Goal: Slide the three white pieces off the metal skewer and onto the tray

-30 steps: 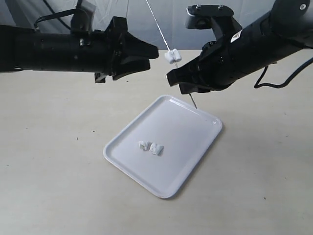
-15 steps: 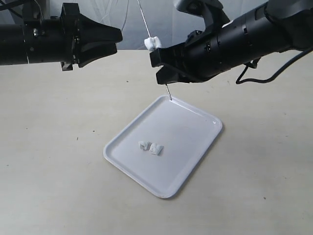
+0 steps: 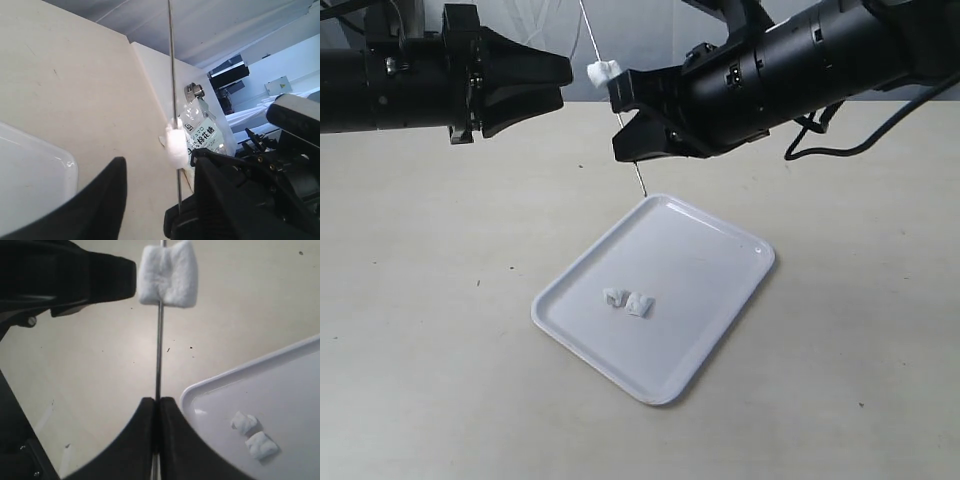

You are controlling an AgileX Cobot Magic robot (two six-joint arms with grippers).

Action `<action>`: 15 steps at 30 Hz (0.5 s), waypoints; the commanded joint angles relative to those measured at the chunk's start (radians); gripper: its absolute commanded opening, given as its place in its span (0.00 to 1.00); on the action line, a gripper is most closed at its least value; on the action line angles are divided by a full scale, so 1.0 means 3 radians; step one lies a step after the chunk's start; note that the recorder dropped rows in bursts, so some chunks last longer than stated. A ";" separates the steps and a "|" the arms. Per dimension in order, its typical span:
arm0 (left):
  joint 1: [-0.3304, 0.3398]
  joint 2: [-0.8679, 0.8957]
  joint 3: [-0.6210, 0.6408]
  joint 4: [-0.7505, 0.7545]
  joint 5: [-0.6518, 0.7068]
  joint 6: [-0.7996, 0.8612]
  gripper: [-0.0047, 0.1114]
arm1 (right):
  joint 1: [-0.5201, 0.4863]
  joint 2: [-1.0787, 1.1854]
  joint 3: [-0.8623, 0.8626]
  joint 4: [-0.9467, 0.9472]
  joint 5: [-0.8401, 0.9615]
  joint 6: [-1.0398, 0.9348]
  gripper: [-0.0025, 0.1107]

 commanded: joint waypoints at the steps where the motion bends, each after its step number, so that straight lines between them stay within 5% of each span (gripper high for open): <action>1: -0.0001 -0.0029 0.0009 -0.0053 0.0060 0.0015 0.40 | 0.0100 0.0007 -0.0023 0.0035 0.0006 -0.0061 0.02; 10: -0.0001 -0.0029 0.0009 -0.0053 0.0095 0.0001 0.39 | 0.0200 0.0007 -0.0034 0.0093 -0.0059 -0.0061 0.02; 15: -0.0001 -0.0029 0.0009 -0.0053 0.0142 -0.0009 0.10 | 0.0200 0.0007 -0.0041 0.0093 -0.0074 -0.0061 0.02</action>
